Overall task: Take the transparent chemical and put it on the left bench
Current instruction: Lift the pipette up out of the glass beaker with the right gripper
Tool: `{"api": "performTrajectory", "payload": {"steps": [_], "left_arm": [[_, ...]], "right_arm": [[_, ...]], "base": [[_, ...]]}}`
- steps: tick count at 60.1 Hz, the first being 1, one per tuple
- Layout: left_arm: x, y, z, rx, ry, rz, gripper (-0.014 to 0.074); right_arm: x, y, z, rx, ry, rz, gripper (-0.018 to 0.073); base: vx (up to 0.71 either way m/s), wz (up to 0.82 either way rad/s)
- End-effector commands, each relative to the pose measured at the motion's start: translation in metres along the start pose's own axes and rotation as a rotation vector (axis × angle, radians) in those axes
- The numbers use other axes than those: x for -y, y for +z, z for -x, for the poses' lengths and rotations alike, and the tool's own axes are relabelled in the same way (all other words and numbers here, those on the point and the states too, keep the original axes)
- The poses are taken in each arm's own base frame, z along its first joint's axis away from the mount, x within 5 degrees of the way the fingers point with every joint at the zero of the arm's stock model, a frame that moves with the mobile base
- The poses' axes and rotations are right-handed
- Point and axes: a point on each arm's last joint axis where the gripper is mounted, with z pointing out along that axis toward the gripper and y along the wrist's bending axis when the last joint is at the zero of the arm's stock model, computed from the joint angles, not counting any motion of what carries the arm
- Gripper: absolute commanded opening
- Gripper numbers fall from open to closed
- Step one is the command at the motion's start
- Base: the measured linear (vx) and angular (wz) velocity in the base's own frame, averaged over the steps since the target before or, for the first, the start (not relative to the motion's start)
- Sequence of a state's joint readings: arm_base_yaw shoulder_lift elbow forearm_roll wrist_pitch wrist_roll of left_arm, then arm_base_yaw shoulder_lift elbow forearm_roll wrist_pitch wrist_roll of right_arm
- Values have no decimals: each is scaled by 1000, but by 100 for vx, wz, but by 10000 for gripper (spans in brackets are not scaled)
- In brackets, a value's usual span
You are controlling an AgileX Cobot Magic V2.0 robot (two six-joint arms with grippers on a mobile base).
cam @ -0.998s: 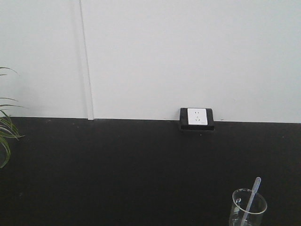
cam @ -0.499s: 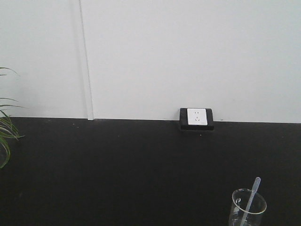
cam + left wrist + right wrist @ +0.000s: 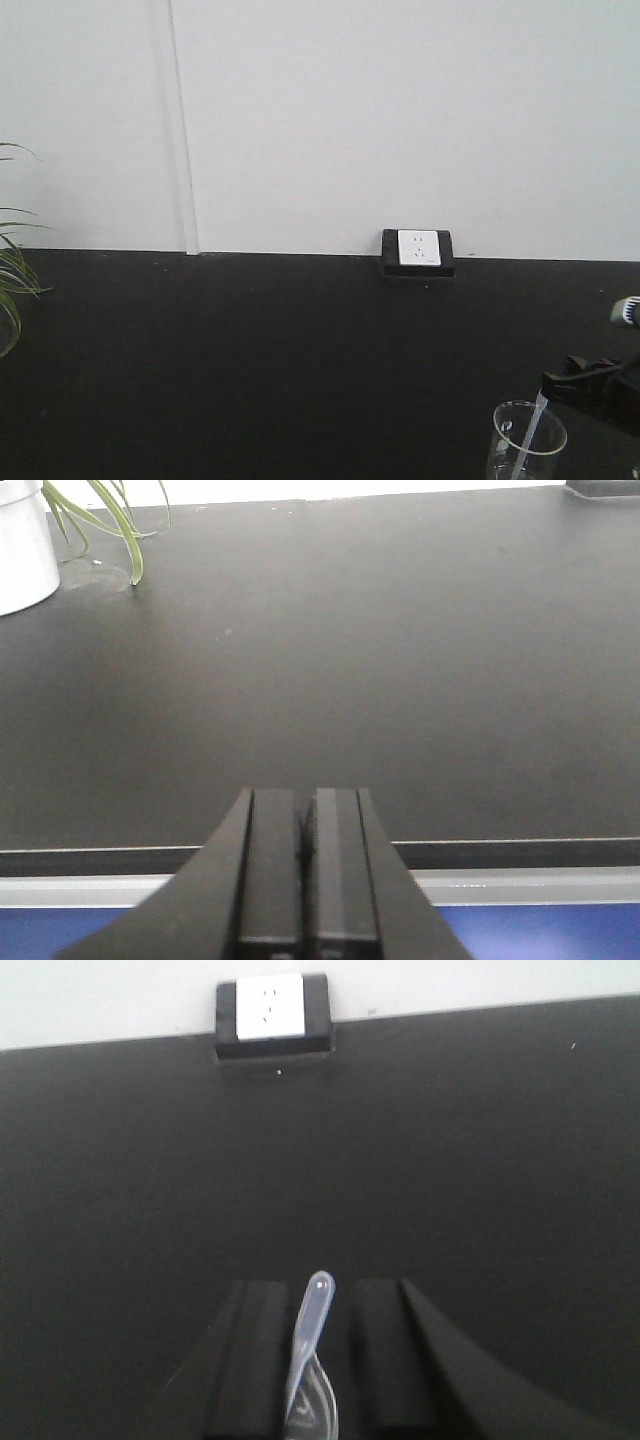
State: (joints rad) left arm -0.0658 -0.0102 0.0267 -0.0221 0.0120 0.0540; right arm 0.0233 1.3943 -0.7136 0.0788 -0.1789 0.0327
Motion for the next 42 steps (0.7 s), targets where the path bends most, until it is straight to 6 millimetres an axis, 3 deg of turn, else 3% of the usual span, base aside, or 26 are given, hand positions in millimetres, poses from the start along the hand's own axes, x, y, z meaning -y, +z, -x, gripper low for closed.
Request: {"api": "performTrajectory", "payload": {"steps": [1,12,31,42], "left_arm": [[0,-1,3,81,-9,2,-3],[0,-1,3,81,-9,2,-3],[0,-1,3,81,-9,2,-3],[0,-1,3,81,-9,2,-3]], "right_arm": [[-1,12,30,124,31,3,427],[-1,40,25,78,66,-1,570],[2,72,6,56,79,-10,561],[2,81,2,88,83,-10,498]], "base": [[0,0],[0,0],[0,0],[0,0]]}}
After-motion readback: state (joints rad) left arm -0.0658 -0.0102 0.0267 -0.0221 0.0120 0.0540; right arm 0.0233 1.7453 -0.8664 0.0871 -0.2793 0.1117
